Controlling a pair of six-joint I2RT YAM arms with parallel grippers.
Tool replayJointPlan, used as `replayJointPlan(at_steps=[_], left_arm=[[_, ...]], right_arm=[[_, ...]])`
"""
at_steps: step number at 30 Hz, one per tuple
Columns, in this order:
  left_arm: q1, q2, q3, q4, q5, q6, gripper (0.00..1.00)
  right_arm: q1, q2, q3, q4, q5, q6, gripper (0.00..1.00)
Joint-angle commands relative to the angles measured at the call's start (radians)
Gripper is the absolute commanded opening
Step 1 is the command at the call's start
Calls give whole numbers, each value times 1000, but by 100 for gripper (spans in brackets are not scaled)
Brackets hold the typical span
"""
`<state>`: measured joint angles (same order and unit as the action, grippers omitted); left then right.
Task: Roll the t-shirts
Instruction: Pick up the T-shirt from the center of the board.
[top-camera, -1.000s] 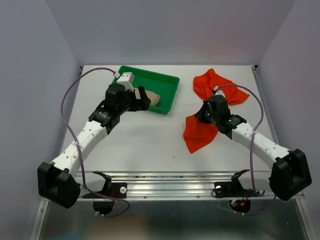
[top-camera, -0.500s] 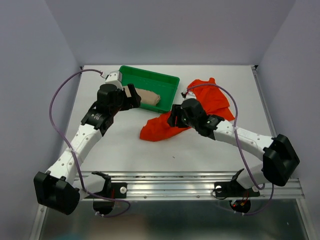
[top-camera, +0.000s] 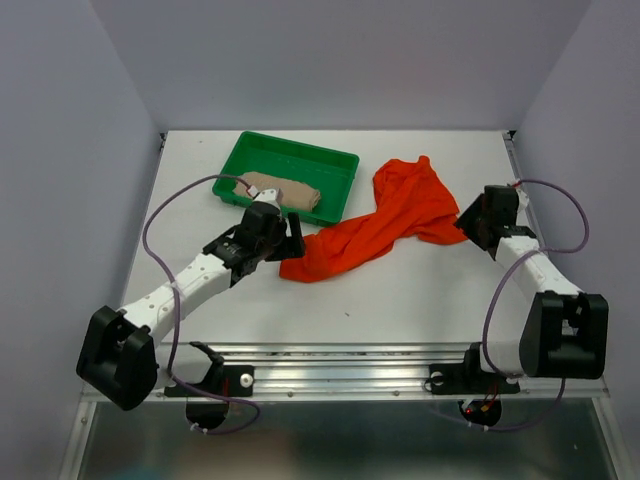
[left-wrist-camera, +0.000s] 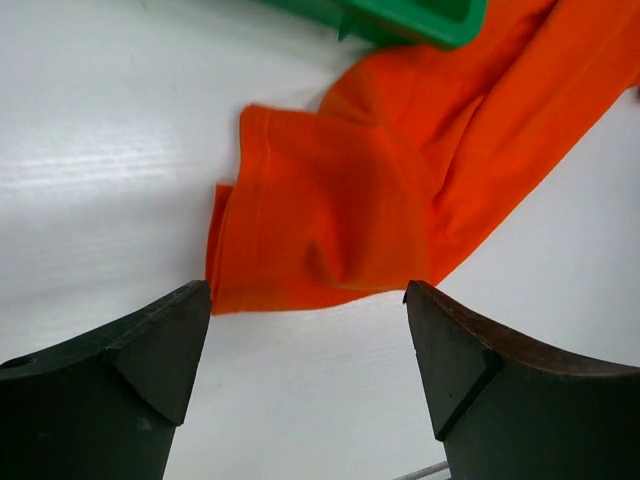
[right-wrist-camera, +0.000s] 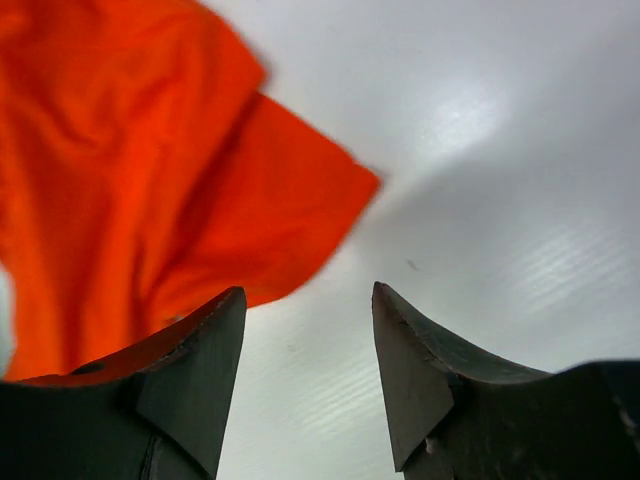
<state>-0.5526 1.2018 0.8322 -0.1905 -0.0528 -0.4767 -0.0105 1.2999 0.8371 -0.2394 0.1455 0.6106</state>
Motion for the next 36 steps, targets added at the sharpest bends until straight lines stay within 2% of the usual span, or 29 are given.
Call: replayJointPlan(at_steps=[1,4,7,12,18,19,20,21,22,23,24,28,31,36], left_arm=[[-27,22,-44,34,-33,-109,92],[-32,53,-77,42,-36,-137,99],[-36,97,-96,52,-56,-148,99],[-35,176,-142,175,-33,-152,98],[-35,272,-140,281,-29,-161,88],[-35,294,-130,287,-19,-161,83],[-36,304,-121,296,-13,-161,76],[-35,314,-110,296,-2,-154,66],[-35,318,-101,295,23,-149,31],[-36,315,-76,275,28,-148,13],[-35,306,-61,258,31,-146,0],[-33,158,45,137,7,-102,0],[-15,60,233,10,-9,-54,0],[93,19,479,-119,33,16,0]], right_arm=[[-98,70,-39,-31,-98,-2,59],[-108,146,-33,-18,-104,-11,59],[-108,186,-36,17,-115,1,59],[-108,292,-27,118,-136,24,58],[-108,374,-23,228,-170,57,52],[-108,395,-13,242,-185,63,47],[-108,404,0,261,-193,64,33],[-108,413,16,255,-204,66,24],[-108,414,39,252,-210,72,14],[-108,401,48,243,-215,72,1],[-108,385,54,242,-210,75,1],[-108,227,69,175,-150,64,1],[-108,75,129,124,-91,51,1],[-117,-50,406,13,-26,34,1]])
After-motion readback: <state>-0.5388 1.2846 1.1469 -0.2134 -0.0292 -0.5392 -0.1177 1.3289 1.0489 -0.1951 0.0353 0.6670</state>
